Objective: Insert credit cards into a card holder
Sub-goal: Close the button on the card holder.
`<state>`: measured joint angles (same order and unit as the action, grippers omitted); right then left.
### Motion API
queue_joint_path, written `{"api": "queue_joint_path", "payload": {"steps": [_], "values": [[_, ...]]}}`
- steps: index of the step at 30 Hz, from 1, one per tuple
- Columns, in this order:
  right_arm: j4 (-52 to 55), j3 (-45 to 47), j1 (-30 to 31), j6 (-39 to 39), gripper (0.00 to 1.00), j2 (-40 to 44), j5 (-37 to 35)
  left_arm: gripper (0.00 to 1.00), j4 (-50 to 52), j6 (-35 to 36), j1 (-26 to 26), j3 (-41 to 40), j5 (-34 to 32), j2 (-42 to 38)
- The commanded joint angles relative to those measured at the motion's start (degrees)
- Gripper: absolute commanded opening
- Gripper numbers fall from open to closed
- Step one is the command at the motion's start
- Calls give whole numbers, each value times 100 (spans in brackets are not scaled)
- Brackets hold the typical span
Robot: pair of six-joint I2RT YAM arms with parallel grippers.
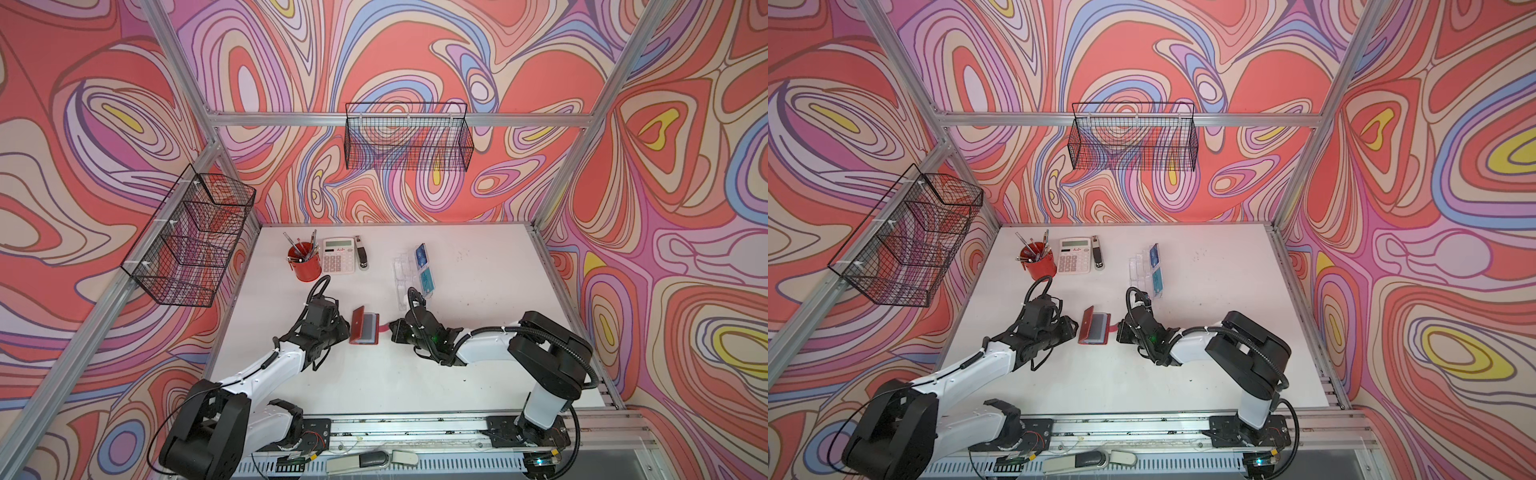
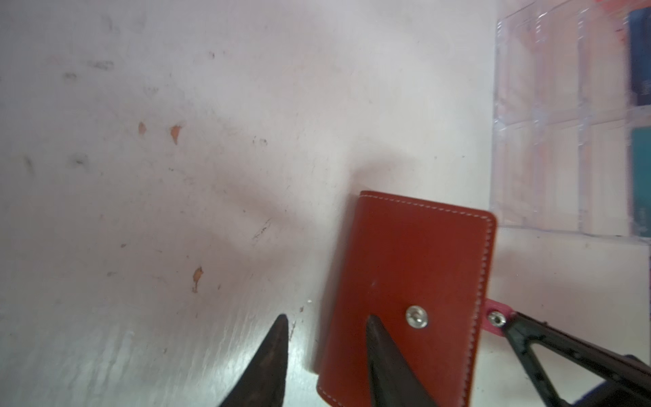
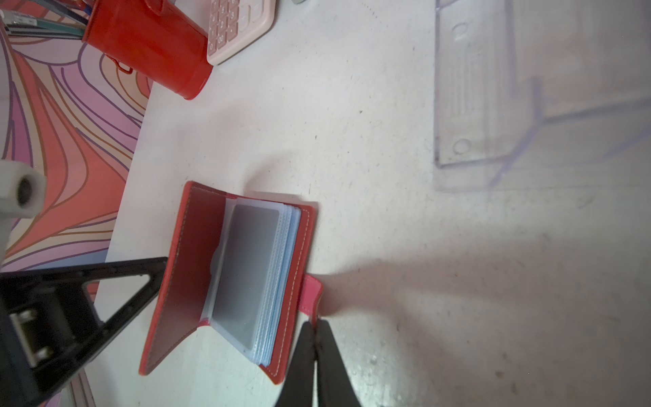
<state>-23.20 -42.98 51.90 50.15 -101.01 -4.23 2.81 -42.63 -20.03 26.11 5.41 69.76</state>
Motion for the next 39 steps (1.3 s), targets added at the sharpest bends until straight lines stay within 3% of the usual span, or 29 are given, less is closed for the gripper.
{"api": "queue_joint_path", "payload": {"steps": [1, 12, 19, 28, 39], "values": [[-97, -182, 51, -67, 0, 46, 54, 37, 13, 36, 24, 127, -50, 263], [-215, -377, 117, -102, 0, -273, 200, 36, -482, 53, -332, 234, 424, 712], [-115, -413, 138, -163, 0, -210, 149, 36, -577, 22, -423, 268, 312, 929], [-132, -334, 137, -155, 0, -204, 139, 46, -804, 4, -420, 197, 242, 816], [-103, -338, 142, -177, 0, -185, 81, 46, -774, 192, -439, 290, 284, 1259]]}}
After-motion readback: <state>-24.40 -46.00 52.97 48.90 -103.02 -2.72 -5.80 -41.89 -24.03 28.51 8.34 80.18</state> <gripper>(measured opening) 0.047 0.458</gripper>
